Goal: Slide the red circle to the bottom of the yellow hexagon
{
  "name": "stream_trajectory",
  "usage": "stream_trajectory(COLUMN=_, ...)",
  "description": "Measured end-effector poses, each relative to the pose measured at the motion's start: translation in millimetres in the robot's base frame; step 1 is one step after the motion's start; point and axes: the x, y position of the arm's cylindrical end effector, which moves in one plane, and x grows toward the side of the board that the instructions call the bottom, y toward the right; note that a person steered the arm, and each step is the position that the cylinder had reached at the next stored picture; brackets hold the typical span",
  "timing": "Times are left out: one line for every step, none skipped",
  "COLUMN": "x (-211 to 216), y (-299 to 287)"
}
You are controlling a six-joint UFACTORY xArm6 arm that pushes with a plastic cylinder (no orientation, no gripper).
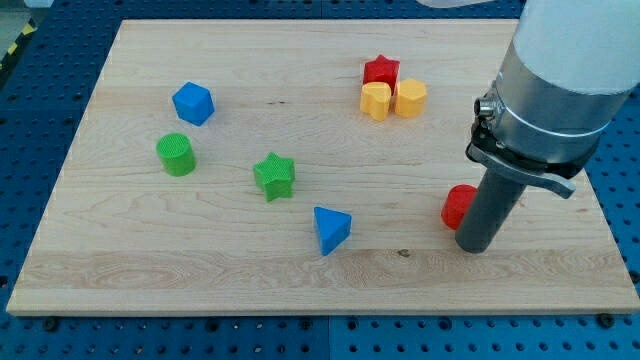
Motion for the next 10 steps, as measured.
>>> stream_trajectory(x=-2, y=-2)
stream_trajectory(x=-3, y=-3)
stream_trajectory(x=-8, y=-4)
stream_trajectory(x=-18, y=-9)
stream_trajectory(x=-29, y=-18)
stream_trajectory(x=-35, y=-22)
stream_trajectory(x=-38, y=-22)
stream_trajectory(x=-47, y=-22)
stream_trajectory(x=-56, y=-22)
stream_trajectory(x=-66, y=-22)
